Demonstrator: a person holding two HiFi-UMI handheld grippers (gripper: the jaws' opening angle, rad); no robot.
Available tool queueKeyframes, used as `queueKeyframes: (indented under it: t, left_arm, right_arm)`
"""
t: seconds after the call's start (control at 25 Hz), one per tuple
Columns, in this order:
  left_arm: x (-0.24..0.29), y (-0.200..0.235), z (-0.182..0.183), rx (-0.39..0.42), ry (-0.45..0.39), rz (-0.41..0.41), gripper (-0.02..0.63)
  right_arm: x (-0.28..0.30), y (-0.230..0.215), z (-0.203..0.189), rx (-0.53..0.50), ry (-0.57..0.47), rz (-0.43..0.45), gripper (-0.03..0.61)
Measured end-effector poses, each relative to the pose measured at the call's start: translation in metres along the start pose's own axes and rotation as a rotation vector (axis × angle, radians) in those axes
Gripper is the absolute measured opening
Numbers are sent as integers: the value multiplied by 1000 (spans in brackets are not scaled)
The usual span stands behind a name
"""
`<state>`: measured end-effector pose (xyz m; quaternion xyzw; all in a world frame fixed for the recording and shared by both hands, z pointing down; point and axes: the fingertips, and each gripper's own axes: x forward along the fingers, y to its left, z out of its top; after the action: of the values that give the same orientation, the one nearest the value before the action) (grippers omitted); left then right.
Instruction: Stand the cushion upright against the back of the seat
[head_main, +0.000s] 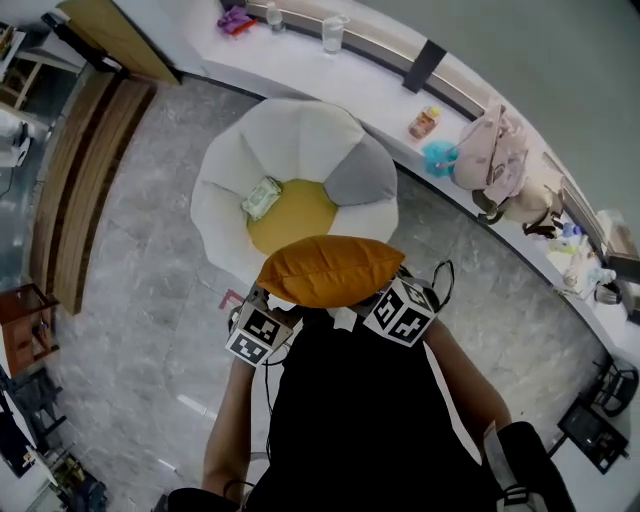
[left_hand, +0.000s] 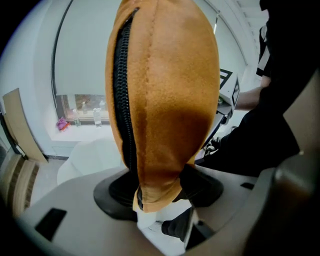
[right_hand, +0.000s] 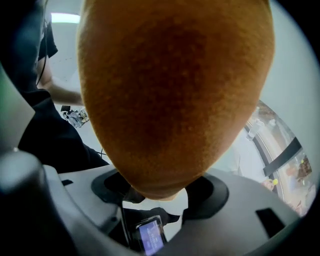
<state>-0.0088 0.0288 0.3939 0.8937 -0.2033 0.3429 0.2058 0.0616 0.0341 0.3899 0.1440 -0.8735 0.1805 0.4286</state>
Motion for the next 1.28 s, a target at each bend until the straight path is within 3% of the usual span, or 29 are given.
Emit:
queueKeyframes:
  t: [0.28, 0.56, 0.84, 1.0, 1.28]
  left_arm:
    - [56, 35, 13, -22, 80, 104, 255]
    - [107, 83, 0, -81, 121, 198, 250]
    - [162, 133, -22, -57, 163, 235, 244]
    - [194, 155, -54, -48, 185, 231, 244]
    - [257, 203, -99, -19, 230, 228, 244]
  right_arm:
    - [25, -69, -24, -63, 3, 59, 319]
    - [75, -128, -38, -161, -21, 91, 319]
    - [130, -181, -55, -198, -50, 55, 318]
    - [166, -202, -66, -205, -58, 29, 318]
    - [237, -240, -102, -211, -59, -87, 314]
